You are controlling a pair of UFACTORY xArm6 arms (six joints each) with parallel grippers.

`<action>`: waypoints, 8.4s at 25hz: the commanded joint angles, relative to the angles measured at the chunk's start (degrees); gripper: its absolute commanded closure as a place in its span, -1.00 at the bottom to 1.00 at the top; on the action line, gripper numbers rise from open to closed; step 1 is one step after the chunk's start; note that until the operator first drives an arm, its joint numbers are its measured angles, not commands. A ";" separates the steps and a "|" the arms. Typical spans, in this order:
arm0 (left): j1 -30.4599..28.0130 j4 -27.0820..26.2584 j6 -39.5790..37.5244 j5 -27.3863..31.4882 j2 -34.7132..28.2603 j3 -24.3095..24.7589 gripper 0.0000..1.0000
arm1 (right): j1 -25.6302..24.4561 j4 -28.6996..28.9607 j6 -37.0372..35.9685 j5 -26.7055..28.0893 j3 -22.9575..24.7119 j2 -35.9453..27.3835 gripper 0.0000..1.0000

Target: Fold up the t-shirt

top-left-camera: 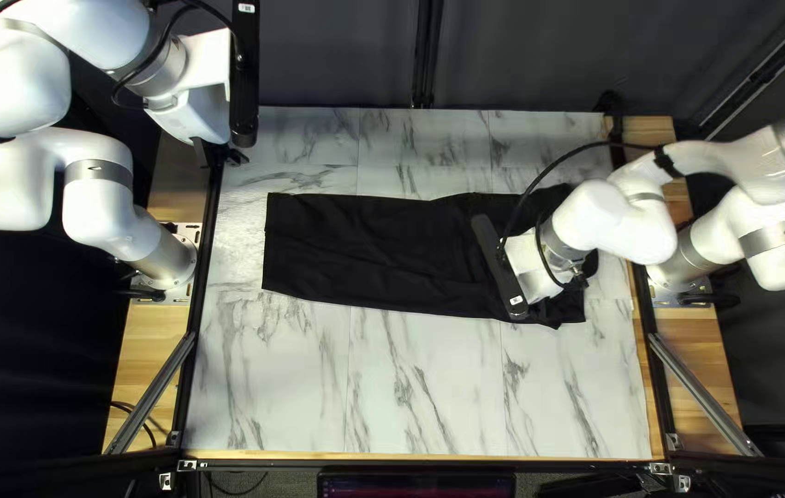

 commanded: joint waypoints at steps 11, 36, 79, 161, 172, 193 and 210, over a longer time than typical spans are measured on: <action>0.00 0.00 0.00 0.00 0.00 0.00 -1.00 | -2.36 3.15 -4.76 2.71 -0.54 1.04 -1.00; 0.00 0.00 0.00 0.00 0.00 0.00 -1.00 | -1.90 7.75 -9.34 0.14 -1.11 5.27 -1.00; 0.00 0.00 0.00 0.00 0.00 0.00 -1.00 | -5.33 -4.81 -1.22 3.45 -4.11 4.06 1.00; 0.00 0.00 0.00 0.00 0.00 0.00 -1.00 | -24.35 -29.11 9.72 13.14 18.69 -32.49 -1.00; 0.00 0.00 0.00 0.00 0.00 0.00 -1.00 | -34.08 -27.31 0.29 12.27 20.70 -33.84 -1.00; 0.00 0.00 0.00 0.00 0.00 0.00 -1.00 | -48.14 -39.33 0.92 -5.55 21.47 -18.13 -1.00; 0.00 0.00 0.00 0.00 0.00 0.00 -1.00 | -51.73 -35.74 -0.90 -9.35 22.29 -18.71 -1.00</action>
